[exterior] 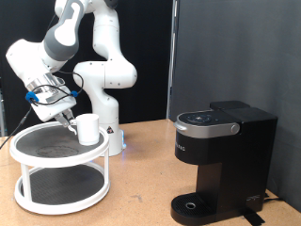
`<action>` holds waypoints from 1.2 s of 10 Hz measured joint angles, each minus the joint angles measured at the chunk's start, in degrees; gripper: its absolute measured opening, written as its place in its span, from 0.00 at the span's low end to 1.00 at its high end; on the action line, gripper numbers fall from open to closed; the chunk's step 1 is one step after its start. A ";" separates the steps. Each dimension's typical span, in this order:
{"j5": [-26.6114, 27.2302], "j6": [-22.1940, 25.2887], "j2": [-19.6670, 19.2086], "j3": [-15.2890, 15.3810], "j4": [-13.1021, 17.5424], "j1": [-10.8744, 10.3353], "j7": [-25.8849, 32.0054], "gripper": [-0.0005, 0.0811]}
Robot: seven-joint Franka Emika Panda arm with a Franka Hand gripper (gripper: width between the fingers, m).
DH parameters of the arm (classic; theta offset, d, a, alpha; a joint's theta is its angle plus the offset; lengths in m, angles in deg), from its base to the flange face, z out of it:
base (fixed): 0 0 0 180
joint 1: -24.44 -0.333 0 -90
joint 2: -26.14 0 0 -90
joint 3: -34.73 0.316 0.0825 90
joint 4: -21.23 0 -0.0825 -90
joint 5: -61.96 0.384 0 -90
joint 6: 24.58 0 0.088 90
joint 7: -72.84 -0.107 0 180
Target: Make a cup of coffee with the keurig machine
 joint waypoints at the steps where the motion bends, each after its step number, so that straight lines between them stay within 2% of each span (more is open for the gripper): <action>1: 0.02 0.00 0.00 0.00 -0.01 0.00 0.03 0.07; 5: 0.10 0.85 0.00 0.00 0.23 0.09 0.02 0.01; 7: 0.11 5.69 0.45 0.00 1.83 0.39 -0.96 0.01; 9: 0.12 12.07 2.17 0.00 3.94 0.89 -3.44 0.01; 12: -1.29 19.03 4.60 0.16 6.30 1.63 -5.78 0.01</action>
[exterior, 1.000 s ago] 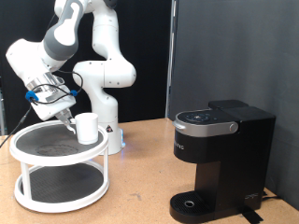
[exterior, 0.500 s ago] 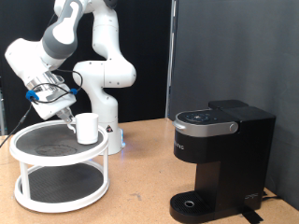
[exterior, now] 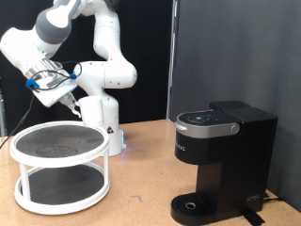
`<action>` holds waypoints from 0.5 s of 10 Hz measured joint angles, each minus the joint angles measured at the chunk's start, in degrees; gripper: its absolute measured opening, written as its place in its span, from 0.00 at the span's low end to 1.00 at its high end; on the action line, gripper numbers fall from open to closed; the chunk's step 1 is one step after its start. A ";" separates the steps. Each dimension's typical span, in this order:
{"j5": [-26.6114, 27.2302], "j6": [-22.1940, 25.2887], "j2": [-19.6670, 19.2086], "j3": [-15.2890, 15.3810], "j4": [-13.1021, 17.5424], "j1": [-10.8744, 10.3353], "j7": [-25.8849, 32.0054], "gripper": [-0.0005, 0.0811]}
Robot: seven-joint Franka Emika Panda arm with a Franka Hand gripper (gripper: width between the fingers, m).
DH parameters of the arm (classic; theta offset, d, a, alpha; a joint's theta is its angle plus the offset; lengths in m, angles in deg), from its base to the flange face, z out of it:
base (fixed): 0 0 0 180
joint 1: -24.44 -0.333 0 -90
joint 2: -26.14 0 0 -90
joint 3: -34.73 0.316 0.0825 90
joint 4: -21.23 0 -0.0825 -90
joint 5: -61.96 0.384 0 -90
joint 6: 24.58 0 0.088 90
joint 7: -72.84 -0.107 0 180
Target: Make a cup of coffee with the keurig machine
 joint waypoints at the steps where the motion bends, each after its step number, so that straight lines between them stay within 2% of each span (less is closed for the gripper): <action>1: 0.10 -0.65 -0.02 -0.01 -0.24 0.00 0.03 0.01; 3: 0.66 -1.33 -0.01 0.80 -1.30 -0.08 -1.31 0.01; 5: 5.71 -6.96 0.12 4.20 -3.98 -1.18 -3.85 0.01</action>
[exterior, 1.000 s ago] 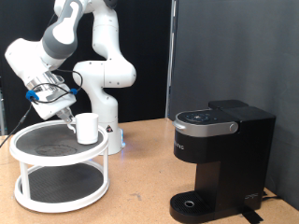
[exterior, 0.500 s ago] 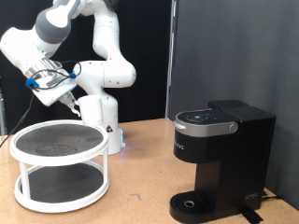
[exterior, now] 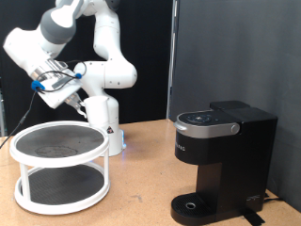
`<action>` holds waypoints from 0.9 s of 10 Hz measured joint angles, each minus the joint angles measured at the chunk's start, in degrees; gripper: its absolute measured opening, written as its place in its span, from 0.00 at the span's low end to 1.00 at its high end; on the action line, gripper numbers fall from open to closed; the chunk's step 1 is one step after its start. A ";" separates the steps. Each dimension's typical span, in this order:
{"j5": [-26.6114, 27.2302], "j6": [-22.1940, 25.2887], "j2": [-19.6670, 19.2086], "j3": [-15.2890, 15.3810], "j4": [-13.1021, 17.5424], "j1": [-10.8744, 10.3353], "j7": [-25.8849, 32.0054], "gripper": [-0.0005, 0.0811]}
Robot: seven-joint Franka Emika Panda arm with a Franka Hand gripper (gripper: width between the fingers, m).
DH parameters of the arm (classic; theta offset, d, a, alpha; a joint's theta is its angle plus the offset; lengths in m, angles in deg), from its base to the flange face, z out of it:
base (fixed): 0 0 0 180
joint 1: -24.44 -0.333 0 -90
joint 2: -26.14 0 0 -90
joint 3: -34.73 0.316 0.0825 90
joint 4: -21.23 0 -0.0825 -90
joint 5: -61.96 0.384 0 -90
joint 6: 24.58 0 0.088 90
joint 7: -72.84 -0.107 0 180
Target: Make a cup of coffee with the keurig machine
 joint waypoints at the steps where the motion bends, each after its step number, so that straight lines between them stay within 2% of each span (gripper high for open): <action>1: 2.88 -3.01 -0.04 1.80 -0.94 -1.16 -1.03 0.01; 4: 9.24 -9.73 -1.30 6.46 -1.55 -5.72 -3.11 0.01; 9: 18.03 -17.98 -6.13 12.14 -1.00 -12.89 -3.74 0.01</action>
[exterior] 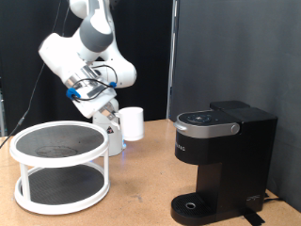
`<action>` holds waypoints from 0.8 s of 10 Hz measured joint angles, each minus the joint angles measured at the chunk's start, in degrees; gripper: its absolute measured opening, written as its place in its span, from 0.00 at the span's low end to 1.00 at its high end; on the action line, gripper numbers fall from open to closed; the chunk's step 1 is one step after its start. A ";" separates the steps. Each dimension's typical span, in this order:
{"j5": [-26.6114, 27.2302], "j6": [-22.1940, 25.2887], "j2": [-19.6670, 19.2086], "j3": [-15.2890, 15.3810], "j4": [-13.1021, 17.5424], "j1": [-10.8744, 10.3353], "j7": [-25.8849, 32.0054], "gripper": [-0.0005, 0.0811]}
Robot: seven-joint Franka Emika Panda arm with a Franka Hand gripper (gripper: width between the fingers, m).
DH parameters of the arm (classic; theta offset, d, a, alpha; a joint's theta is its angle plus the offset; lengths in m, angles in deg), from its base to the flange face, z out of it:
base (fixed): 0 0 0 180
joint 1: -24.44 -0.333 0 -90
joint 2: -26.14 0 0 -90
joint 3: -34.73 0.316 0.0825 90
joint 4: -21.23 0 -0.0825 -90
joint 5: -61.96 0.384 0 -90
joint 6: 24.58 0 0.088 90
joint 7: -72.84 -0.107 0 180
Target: Make a cup of coffee with the keurig machine
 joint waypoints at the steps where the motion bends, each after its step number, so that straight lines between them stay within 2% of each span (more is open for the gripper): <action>1: 2.00 -1.74 -1.05 1.01 0.15 -1.44 0.07 0.01; 2: 3.71 -3.93 -2.72 1.79 0.63 -3.00 0.11 0.01; 4: 3.61 -3.57 -2.77 1.59 0.59 -2.87 0.15 0.01; 6: 1.46 -4.30 -4.09 2.64 0.30 -2.82 -1.12 0.01; 8: 1.33 -8.45 -7.79 5.04 0.23 -3.17 -1.87 0.01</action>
